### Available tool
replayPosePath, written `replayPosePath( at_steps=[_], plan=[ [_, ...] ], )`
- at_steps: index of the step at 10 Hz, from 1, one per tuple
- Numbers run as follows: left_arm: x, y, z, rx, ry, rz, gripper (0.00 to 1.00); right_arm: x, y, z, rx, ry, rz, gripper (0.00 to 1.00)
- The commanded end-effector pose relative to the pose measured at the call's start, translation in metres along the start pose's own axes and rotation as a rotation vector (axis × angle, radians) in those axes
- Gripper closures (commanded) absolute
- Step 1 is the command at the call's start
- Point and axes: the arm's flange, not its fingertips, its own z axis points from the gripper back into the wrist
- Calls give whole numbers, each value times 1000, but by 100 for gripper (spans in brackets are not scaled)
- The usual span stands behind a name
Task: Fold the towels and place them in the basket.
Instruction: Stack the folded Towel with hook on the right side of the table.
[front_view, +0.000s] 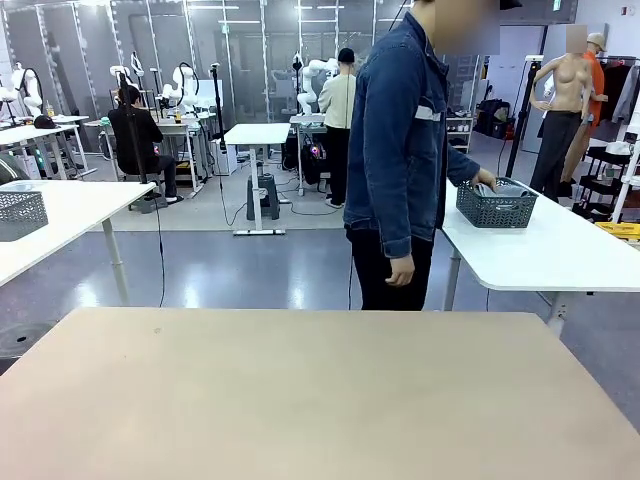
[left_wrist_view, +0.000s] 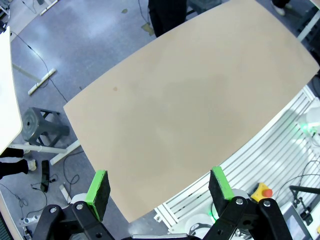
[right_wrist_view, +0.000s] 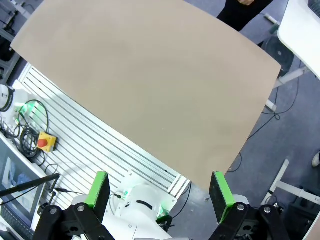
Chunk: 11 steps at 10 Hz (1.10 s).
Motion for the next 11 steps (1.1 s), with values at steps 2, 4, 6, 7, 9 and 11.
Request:
replayPosePath(
  at_steps=[2,4,6,7,9,11],
  plan=[
    [0,0,0,6,2,3,0,-1,-1,0,3,2,7,0],
    [0,0,0,6,2,3,0,-1,-1,0,3,2,7,0],
    [0,0,0,6,2,3,0,-1,-1,0,3,2,7,0],
    [0,0,0,6,2,3,0,-1,-1,0,3,2,7,0],
    [0,0,0,6,2,3,0,-1,-1,0,3,2,7,0],
    [0,0,0,6,2,3,0,-1,-1,0,3,2,7,0]
  ],
)
